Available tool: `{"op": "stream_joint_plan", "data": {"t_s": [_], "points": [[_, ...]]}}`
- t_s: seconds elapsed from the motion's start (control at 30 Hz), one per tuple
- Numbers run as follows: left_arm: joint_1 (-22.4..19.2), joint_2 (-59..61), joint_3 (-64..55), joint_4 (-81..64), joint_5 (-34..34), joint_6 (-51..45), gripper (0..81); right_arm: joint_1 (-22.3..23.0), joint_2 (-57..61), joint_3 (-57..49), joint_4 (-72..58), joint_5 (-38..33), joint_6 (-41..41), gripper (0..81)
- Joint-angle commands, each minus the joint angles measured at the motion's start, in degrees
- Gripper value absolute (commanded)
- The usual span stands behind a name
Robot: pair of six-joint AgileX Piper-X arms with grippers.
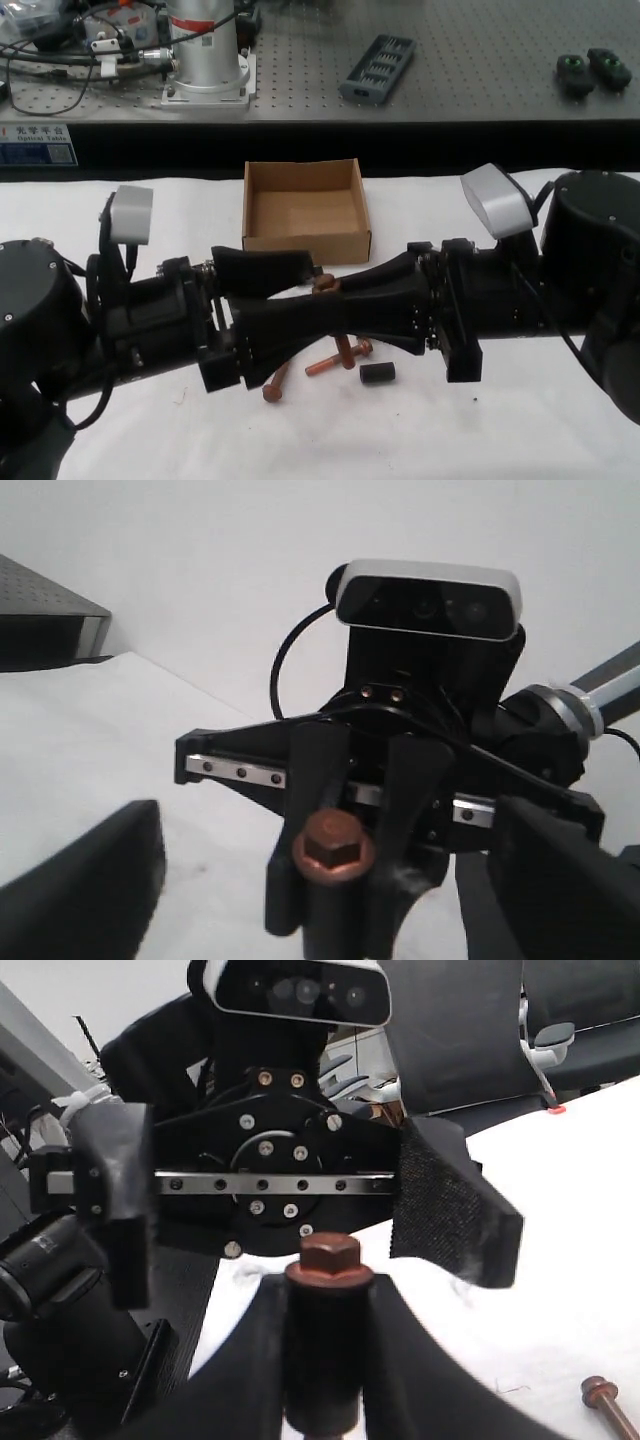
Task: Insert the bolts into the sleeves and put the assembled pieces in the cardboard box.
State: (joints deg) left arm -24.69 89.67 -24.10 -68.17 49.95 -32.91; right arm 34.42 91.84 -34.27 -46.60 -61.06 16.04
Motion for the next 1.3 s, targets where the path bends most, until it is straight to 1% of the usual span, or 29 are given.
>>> {"op": "stream_joint_plan", "data": {"t_s": [0.0,0.1,0.13,0.17,0.27,0.37,0.5,0.6,0.7,0.73,0.87,0.93,1.0,1.17,1.27], "points": [[0.3,0.0,0.0,-1.0,-2.5,1.7,54.7,-0.5,-0.2,-0.6,-1.0,0.4,-0.2,4.6],[2.5,0.0,0.1,0.5,-9.4,1.0,54.3,-1.3,0.0,-2.4,2.7,4.2,0.7,4.6],[3.6,0.0,0.1,2.3,-11.9,-0.4,54.3,-1.8,0.6,-4.1,5.2,4.4,0.5,4.6],[4.8,0.0,0.1,4.0,-13.1,-0.4,54.3,-2.3,1.5,-6.1,7.5,4.5,-0.2,4.6],[7.8,-1.1,0.1,9.3,-12.6,-0.6,53.1,-3.4,5.3,-13.5,12.9,5.5,-3.4,4.6],[9.1,-3.8,0.1,12.2,-8.2,-0.6,47.3,-4.4,11.2,-21.4,16.6,5.7,-3.6,4.6],[9.1,-9.5,0.2,13.7,-6.8,-0.6,41.0,-5.3,19.1,-32.3,22.4,9.0,-3.6,4.6],[9.1,-14.7,0.2,18.1,-7.6,-0.6,37.1,-5.8,24.7,-41.6,30.7,15.0,-3.0,4.6],[9.1,-19.7,0.2,26.6,-8.0,0.5,31.5,-5.9,30.0,-50.8,40.4,19.8,-4.0,4.6],[9.1,-21.6,0.2,30.7,-9.1,1.7,30.2,-5.9,31.4,-53.2,42.7,21.1,-5.1,4.6],[9.1,-28.5,0.2,46.3,-15.0,9.7,30.2,-5.9,35.9,-62.5,50.4,28.0,-8.2,4.6],[9.1,-31.8,0.2,54.2,-19.0,12.3,30.2,-5.9,37.5,-65.5,52.1,32.1,-8.2,4.6],[9.1,-34.3,0.2,60.2,-21.1,13.6,29.0,-5.9,38.8,-67.3,53.0,35.5,-8.0,4.6],[9.1,-39.6,0.2,67.7,-21.5,13.6,21.4,-5.9,39.6,-68.1,54.7,41.5,-7.9,4.6],[9.1,-41.2,0.2,68.5,-21.7,13.6,17.9,-5.9,39.6,-68.1,55.7,42.1,-8.4,4.6]]}}
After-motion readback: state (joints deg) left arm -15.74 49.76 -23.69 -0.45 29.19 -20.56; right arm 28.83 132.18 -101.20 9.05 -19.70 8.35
